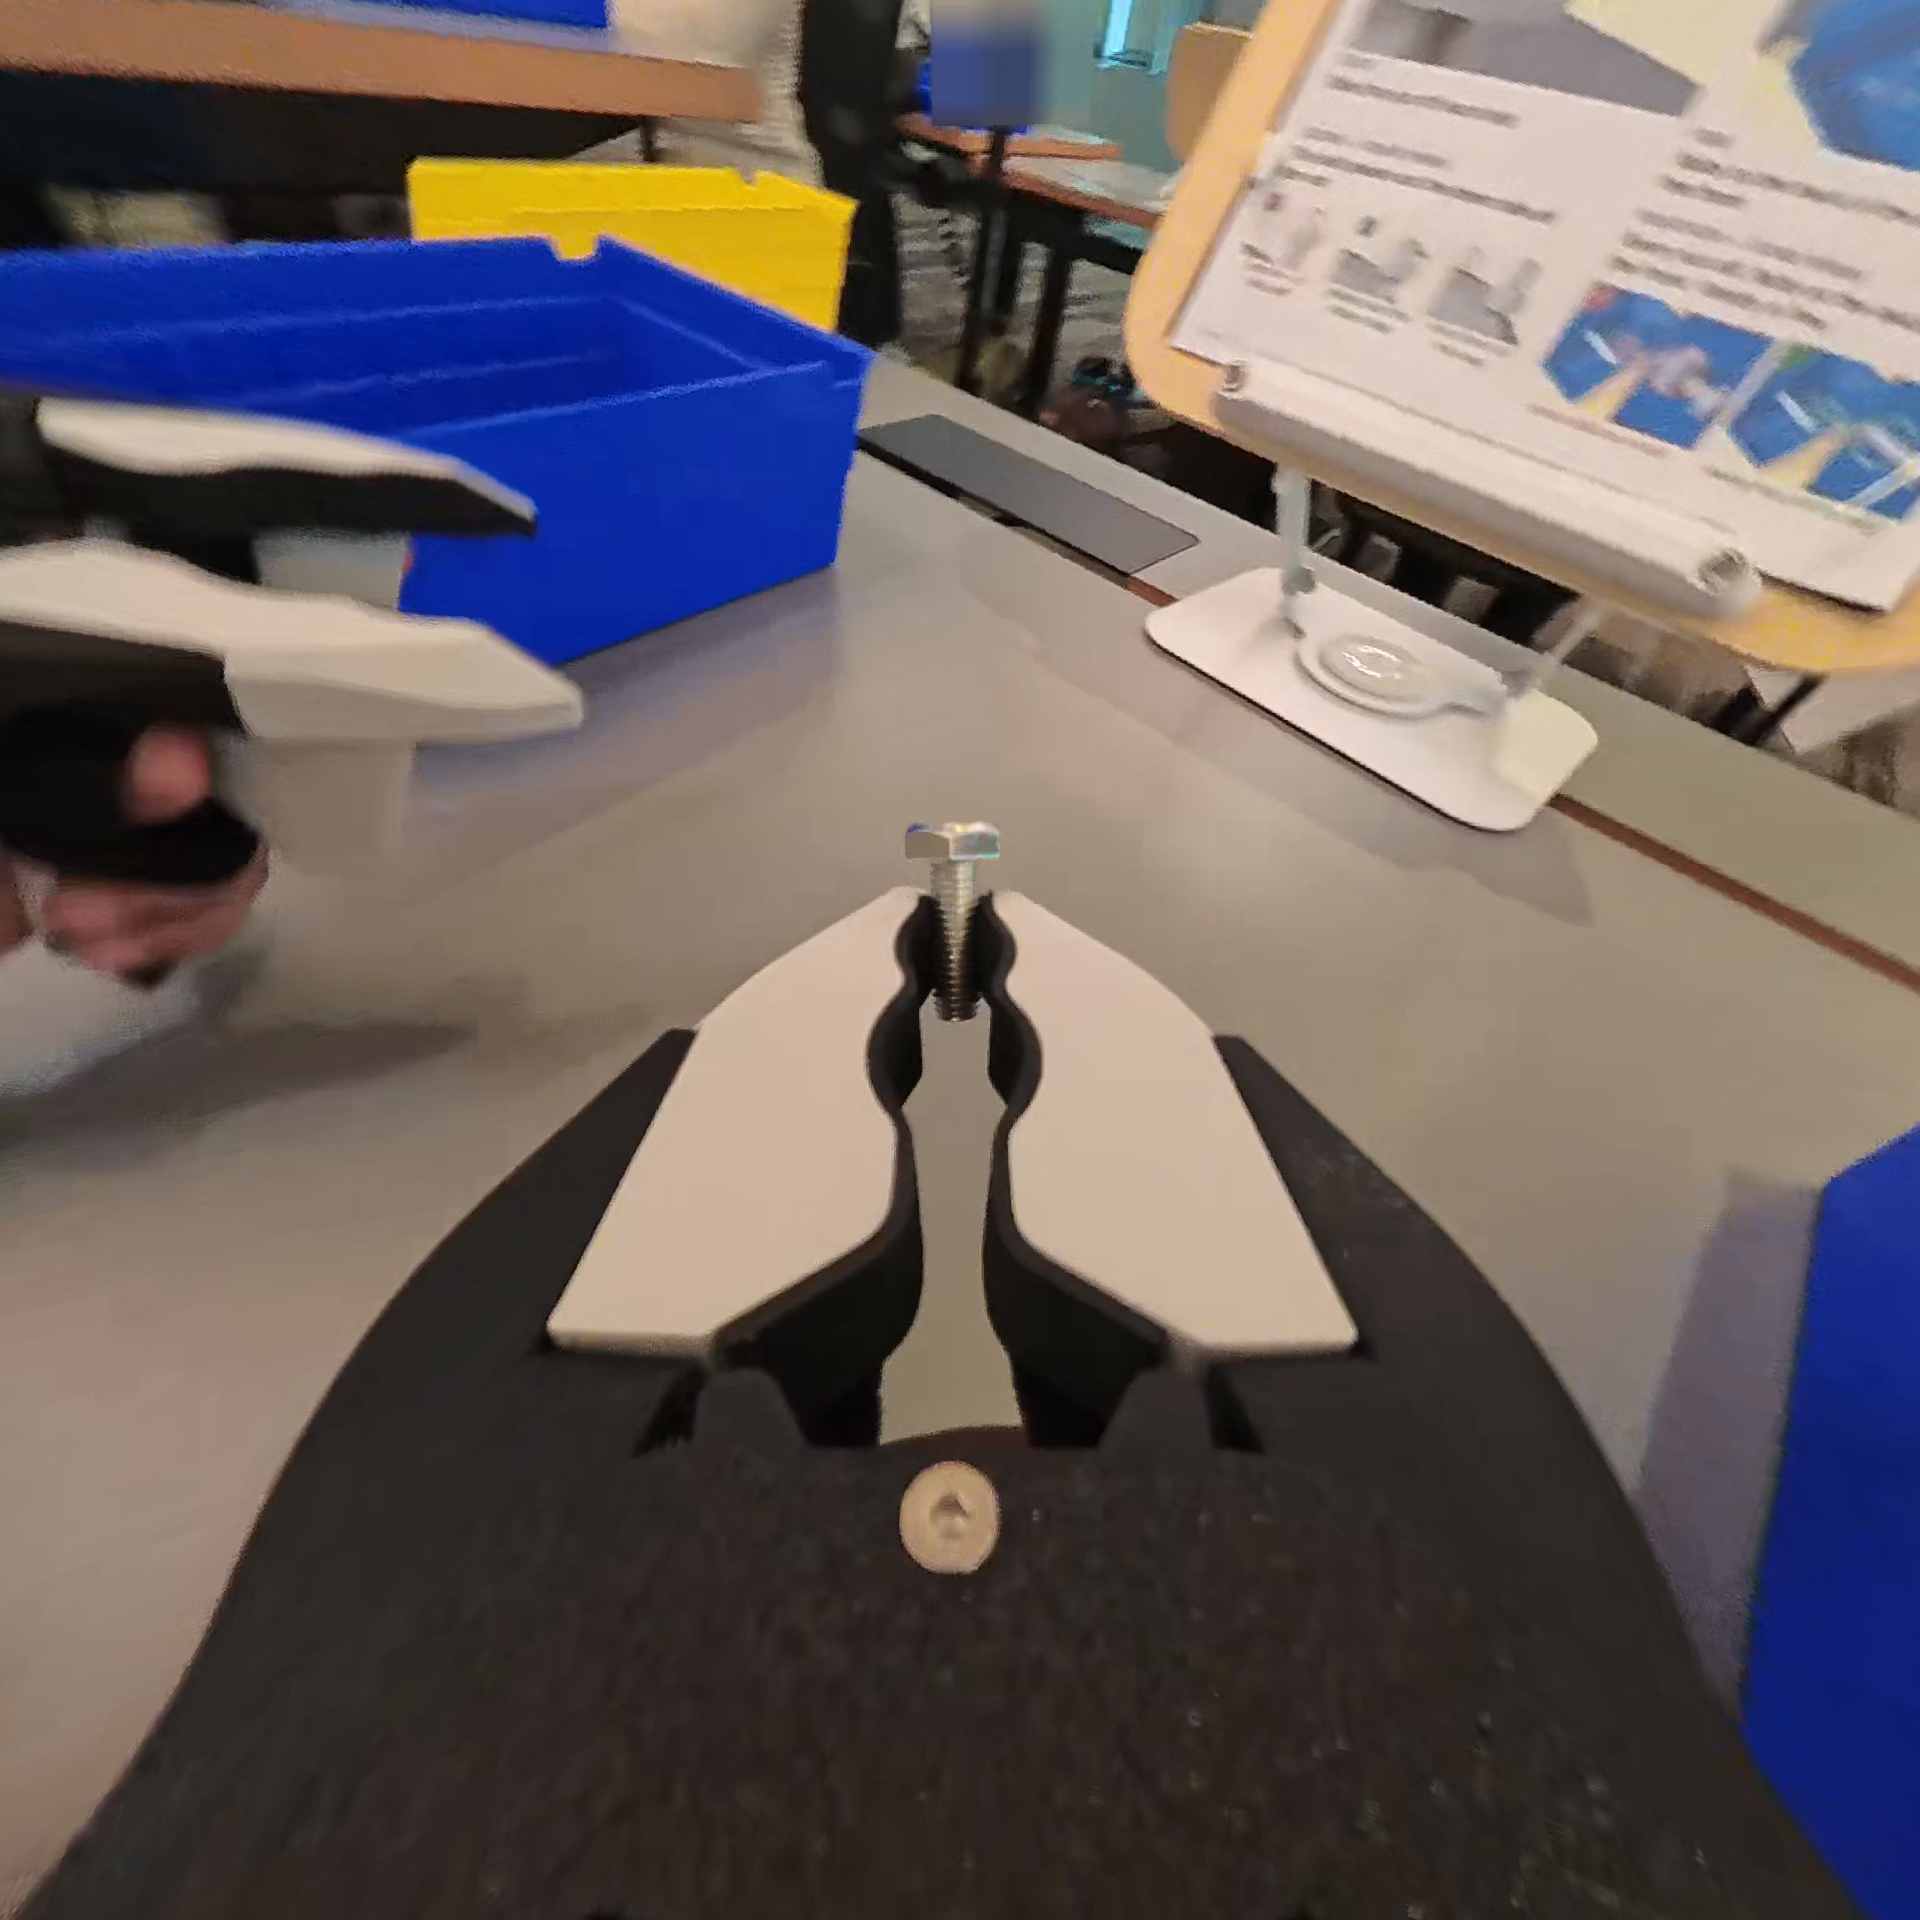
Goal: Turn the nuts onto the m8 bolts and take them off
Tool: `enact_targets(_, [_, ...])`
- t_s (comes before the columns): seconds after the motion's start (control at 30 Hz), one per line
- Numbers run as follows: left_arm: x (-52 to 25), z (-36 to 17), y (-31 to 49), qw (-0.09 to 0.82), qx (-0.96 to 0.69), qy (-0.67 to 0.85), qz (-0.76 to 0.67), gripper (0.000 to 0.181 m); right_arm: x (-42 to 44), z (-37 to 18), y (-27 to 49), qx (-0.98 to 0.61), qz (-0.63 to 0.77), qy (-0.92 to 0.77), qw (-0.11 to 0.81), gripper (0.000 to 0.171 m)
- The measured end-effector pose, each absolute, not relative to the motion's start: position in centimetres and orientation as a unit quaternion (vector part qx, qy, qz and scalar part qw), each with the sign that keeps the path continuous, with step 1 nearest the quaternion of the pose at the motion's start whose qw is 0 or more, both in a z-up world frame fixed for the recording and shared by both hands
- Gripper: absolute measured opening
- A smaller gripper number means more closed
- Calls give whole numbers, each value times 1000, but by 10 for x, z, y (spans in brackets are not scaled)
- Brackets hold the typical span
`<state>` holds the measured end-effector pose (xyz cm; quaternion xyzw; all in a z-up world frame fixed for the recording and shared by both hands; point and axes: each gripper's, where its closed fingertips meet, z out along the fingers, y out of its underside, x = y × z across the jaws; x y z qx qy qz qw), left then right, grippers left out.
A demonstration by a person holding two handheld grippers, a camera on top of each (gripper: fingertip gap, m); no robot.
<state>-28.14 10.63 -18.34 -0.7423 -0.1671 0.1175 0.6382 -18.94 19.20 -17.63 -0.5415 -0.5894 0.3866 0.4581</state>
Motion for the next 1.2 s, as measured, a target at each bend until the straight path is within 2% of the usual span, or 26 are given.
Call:
enact_targets(0.07, [-283,-193,100,626,-745,-188,135,97,-187,-179,191,-559,396,-566,459,7])
enact_targets(0.47, [-270,-202,98,617,-751,-204,119,90,-168,-178,204,-588,376,-530,481,7])
enact_targets(0.67, [-266,-203,101,616,-756,-192,111,87,-93,-122,314,-649,282,-459,536,7])
enact_targets(0.77, [-264,-203,101,614,-758,-193,106,85,-51,-144,383,-730,210,-445,475,7])
enact_targets(0.87, [-260,-206,105,610,-763,-191,93,85,-18,-196,427,-806,156,-445,358,8])
enact_targets(1.03, [-257,-208,106,608,-767,-183,90,84,12,-261,447,-859,99,-461,200,8])
enact_targets(1.2, [-258,-208,107,607,-769,-185,80,84,15,-284,444,-868,86,-475,120,8])
